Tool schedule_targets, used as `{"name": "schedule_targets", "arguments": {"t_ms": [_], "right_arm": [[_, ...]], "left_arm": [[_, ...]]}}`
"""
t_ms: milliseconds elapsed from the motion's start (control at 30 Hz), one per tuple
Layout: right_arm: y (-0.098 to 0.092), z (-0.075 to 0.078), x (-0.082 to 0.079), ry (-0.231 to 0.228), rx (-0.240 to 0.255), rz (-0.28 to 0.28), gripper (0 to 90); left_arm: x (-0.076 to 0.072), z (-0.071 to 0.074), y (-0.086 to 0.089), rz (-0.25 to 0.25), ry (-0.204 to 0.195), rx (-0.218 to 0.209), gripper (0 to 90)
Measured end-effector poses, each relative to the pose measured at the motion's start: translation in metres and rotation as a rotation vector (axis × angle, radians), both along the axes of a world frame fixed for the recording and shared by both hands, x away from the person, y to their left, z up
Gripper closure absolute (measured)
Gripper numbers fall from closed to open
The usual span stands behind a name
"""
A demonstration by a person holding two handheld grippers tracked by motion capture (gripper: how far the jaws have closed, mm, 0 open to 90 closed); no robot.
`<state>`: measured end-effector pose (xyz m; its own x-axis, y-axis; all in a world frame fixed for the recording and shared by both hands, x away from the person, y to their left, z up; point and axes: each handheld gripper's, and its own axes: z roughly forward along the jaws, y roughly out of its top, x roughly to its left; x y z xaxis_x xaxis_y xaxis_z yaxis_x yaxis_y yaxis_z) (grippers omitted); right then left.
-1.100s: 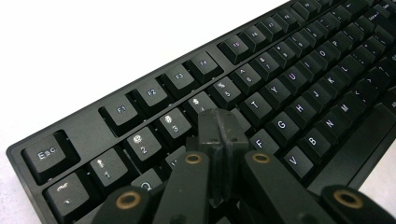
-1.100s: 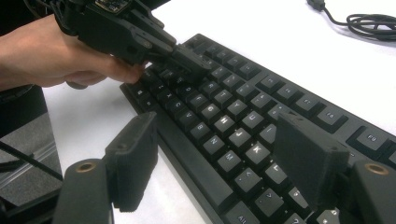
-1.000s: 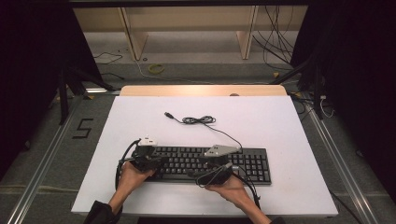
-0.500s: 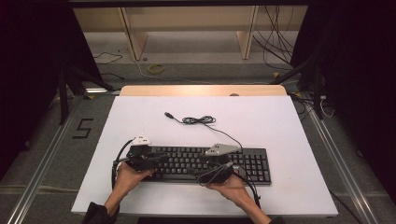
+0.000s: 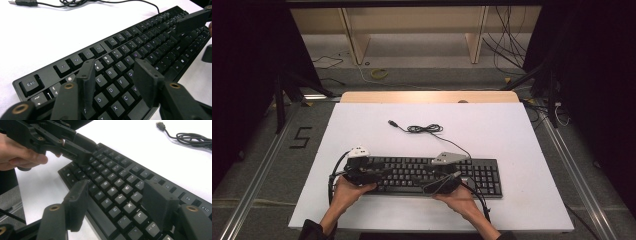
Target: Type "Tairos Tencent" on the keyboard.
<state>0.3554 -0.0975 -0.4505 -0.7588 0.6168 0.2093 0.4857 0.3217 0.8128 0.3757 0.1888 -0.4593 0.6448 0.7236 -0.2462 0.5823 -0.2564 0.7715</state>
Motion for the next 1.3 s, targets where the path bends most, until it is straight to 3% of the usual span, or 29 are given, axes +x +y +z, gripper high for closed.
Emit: {"name": "schedule_targets", "arguments": {"t_ms": [433, 833, 1300], "right_arm": [[0.005, -0.003, 0.006, 0.007, -0.019, 0.001, 49.2], [0.014, -0.007, 0.01, 0.019, -0.041, 0.014, 67.7], [0.023, -0.017, 0.011, 0.044, -0.092, 0.034, 87.3]], "left_arm": [[-0.006, 0.001, 0.002, 0.003, -0.016, -0.027, 41.9], [-0.013, 0.005, 0.005, 0.021, -0.053, -0.098, 37.5], [-0.019, 0.004, 0.008, 0.012, -0.066, -0.118, 35.6]]}}
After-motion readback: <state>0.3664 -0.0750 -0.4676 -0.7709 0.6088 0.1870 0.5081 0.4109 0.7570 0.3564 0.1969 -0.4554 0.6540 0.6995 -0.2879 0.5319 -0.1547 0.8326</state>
